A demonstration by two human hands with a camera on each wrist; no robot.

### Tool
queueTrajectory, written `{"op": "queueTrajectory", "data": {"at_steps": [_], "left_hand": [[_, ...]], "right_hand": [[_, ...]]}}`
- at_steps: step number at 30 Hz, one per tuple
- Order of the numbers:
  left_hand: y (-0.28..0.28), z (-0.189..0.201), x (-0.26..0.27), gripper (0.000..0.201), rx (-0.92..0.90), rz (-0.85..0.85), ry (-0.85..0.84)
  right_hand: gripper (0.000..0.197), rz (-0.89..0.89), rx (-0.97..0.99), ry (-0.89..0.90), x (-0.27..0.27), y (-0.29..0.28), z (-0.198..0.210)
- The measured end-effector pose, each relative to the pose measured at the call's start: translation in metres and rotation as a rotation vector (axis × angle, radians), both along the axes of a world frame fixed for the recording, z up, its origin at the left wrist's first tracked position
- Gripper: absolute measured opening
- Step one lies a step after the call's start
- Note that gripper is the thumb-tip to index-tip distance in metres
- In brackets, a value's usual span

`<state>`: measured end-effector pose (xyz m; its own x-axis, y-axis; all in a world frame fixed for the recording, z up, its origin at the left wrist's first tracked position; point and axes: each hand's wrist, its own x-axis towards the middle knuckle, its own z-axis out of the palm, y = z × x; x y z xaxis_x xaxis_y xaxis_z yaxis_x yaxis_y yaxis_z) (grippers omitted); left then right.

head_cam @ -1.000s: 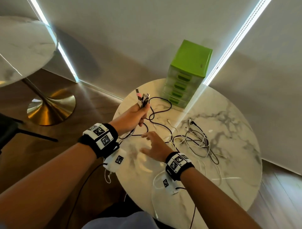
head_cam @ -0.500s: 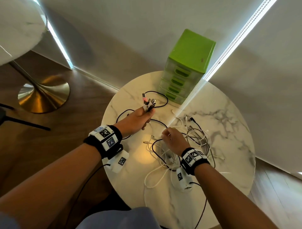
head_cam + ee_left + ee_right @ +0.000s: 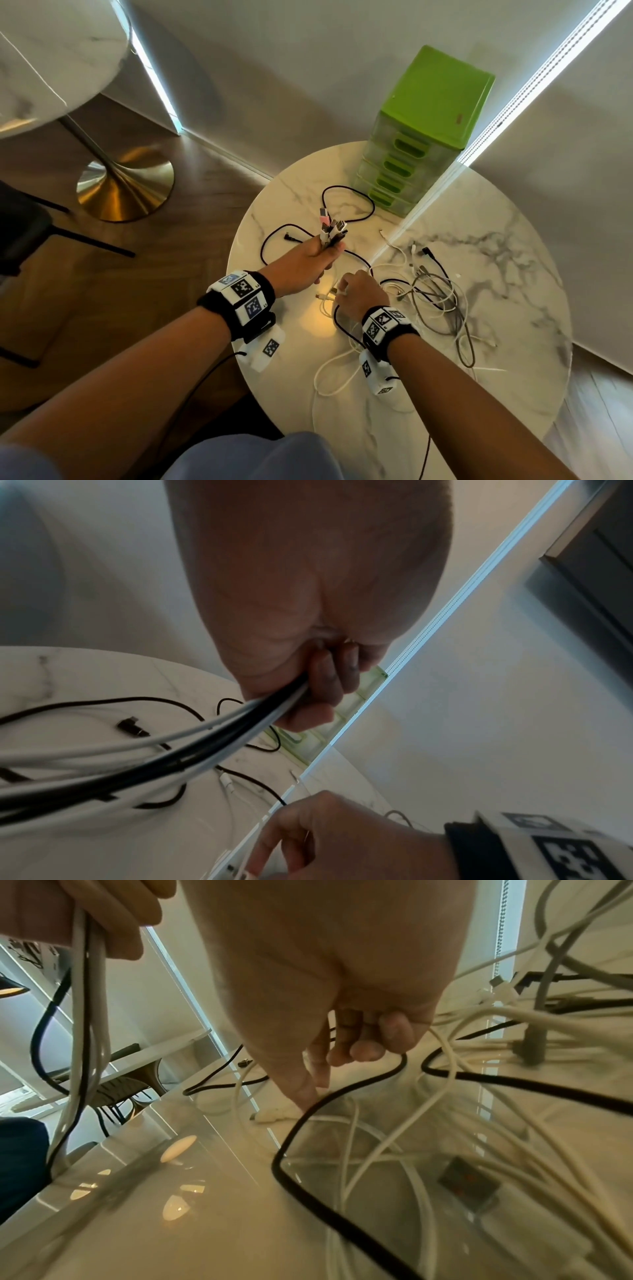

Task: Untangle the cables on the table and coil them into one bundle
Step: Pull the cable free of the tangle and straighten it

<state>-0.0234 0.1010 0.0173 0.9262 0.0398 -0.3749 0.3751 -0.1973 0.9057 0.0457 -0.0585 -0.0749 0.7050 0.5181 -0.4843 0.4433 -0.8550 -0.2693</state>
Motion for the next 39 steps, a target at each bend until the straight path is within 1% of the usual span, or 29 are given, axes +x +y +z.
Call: {"op": "queueTrajectory", "data": {"at_steps": [2, 3, 4, 7, 8, 12, 14, 15, 16, 18, 21, 22, 25, 26, 28, 31, 34, 35, 37, 39], "left_hand": [[0.001, -0.001, -0.001, 0.030, -0.002, 0.015, 0.007], [0.001, -0.001, 0.000, 0.029, -0.004, 0.025, 0.006], [0.001, -0.001, 0.001, 0.028, -0.015, 0.042, 0.002], [-0.005, -0.002, 0.005, 0.028, -0.091, 0.123, -0.018], [-0.009, -0.001, 0.007, 0.028, -0.110, 0.144, -0.024], [-0.028, 0.006, 0.017, 0.026, -0.167, 0.174, -0.070], [-0.038, 0.012, 0.022, 0.026, -0.203, 0.173, -0.096], [-0.043, 0.015, 0.025, 0.026, -0.213, 0.169, -0.111], [-0.047, 0.017, 0.026, 0.025, -0.222, 0.170, -0.129], [-0.054, 0.024, 0.028, 0.023, -0.255, 0.168, -0.175], [-0.057, 0.031, 0.028, 0.022, -0.304, 0.145, -0.269], [-0.057, 0.033, 0.027, 0.024, -0.316, 0.131, -0.289], [-0.053, 0.033, 0.022, 0.043, -0.310, 0.061, -0.303], [-0.052, 0.032, 0.021, 0.043, -0.304, 0.047, -0.295], [-0.049, 0.030, 0.019, 0.032, -0.301, 0.036, -0.284], [-0.044, 0.030, 0.018, 0.023, -0.326, 0.076, -0.278], [-0.036, 0.033, 0.022, 0.019, -0.370, 0.162, -0.258], [-0.035, 0.034, 0.022, 0.019, -0.378, 0.170, -0.247], [-0.034, 0.032, 0.022, 0.022, -0.386, 0.167, -0.194], [-0.037, 0.028, 0.017, 0.030, -0.371, 0.182, -0.118]], "right_hand": [[0.022, 0.111, 0.013, -0.013, 0.002, -0.006, 0.000], [0.025, 0.103, 0.076, -0.016, 0.006, -0.012, 0.000], [0.024, 0.053, 0.150, 0.003, 0.010, -0.019, 0.001], [0.019, -0.261, 0.467, 0.148, 0.029, -0.038, 0.021], [0.019, -0.352, 0.568, 0.208, 0.034, -0.044, 0.037], [0.023, -0.608, 1.015, 0.296, 0.053, -0.054, 0.106], [0.024, -0.668, 1.156, 0.371, 0.054, -0.057, 0.141], [0.024, -0.651, 1.183, 0.391, 0.052, -0.059, 0.160], [0.025, -0.611, 1.173, 0.395, 0.050, -0.059, 0.171], [0.029, -0.518, 1.082, 0.369, 0.037, -0.060, 0.189], [0.029, -0.436, 0.947, 0.355, 0.014, -0.057, 0.191], [0.029, -0.435, 0.932, 0.363, 0.007, -0.056, 0.187], [0.032, -0.464, 0.936, 0.368, -0.012, -0.053, 0.176], [0.032, -0.469, 0.941, 0.365, -0.017, -0.052, 0.173], [0.031, -0.466, 0.929, 0.339, -0.026, -0.050, 0.169], [0.026, -0.393, 0.817, 0.237, -0.036, -0.054, 0.163], [0.026, -0.200, 0.649, 0.014, -0.044, -0.061, 0.149], [0.027, -0.187, 0.637, -0.047, -0.046, -0.063, 0.144], [0.028, -0.282, 0.714, -0.115, -0.047, -0.066, 0.140], [0.029, -0.382, 0.814, -0.154, -0.048, -0.065, 0.145]]}}
